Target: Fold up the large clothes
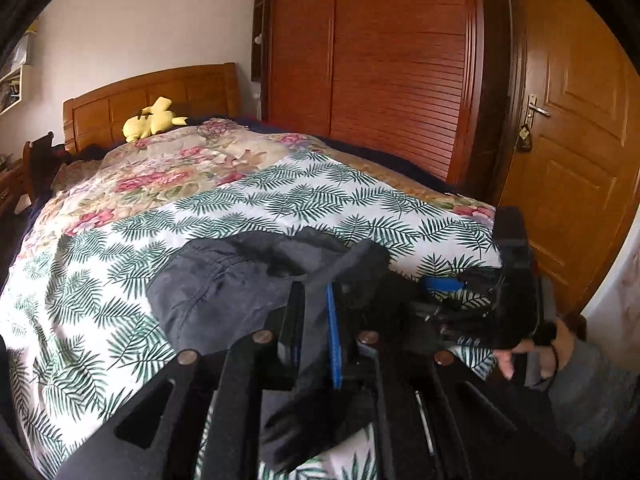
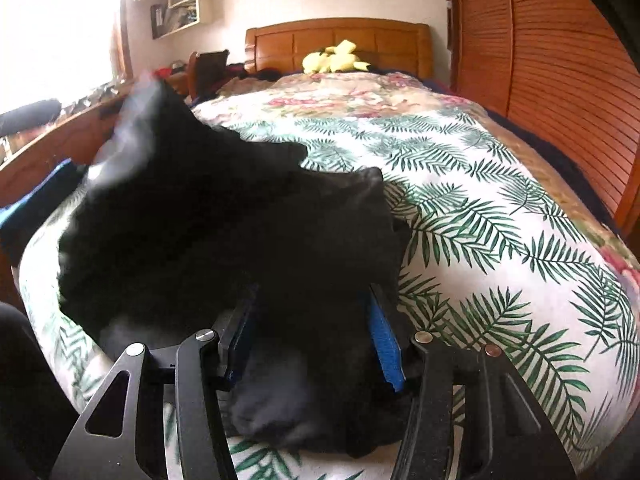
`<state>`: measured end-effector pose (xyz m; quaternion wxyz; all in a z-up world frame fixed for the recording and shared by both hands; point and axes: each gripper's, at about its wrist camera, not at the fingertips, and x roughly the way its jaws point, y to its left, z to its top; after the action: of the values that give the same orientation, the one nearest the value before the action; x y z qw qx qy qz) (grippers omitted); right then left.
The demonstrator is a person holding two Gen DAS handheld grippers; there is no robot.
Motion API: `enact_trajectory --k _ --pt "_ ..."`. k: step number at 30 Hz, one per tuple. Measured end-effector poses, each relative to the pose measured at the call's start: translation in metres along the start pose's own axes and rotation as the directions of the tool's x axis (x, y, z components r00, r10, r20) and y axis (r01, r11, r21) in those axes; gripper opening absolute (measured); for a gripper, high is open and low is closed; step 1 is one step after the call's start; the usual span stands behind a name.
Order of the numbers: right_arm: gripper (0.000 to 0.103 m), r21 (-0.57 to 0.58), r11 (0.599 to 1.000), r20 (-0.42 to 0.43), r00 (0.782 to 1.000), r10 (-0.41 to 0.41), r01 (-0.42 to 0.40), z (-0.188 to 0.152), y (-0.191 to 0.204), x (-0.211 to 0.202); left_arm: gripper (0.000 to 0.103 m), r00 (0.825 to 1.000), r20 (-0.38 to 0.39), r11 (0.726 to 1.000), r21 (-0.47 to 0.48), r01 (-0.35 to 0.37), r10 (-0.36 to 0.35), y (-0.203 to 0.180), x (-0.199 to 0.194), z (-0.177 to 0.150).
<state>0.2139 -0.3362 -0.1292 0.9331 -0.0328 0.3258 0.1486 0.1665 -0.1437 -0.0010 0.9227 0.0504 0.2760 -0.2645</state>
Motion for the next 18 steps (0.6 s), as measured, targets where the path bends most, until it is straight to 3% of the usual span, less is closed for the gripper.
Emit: enact_trajectory --k 8,11,18 --pt "0.053 -0.002 0.999 0.061 0.997 -0.039 0.039 0.039 0.019 -0.042 0.009 0.998 -0.004 0.997 -0.032 -0.071 0.071 0.03 -0.013 -0.031" --pt "0.054 -0.019 0.999 0.085 0.996 -0.039 0.04 0.062 0.031 -0.054 0.009 0.998 -0.009 0.997 -0.052 -0.064 0.064 0.036 -0.014 -0.042" --pt "0.058 -0.091 0.996 0.084 0.996 -0.004 0.012 0.108 0.071 -0.049 0.009 0.997 -0.002 0.996 -0.041 -0.078 0.077 0.041 -0.024 -0.058"
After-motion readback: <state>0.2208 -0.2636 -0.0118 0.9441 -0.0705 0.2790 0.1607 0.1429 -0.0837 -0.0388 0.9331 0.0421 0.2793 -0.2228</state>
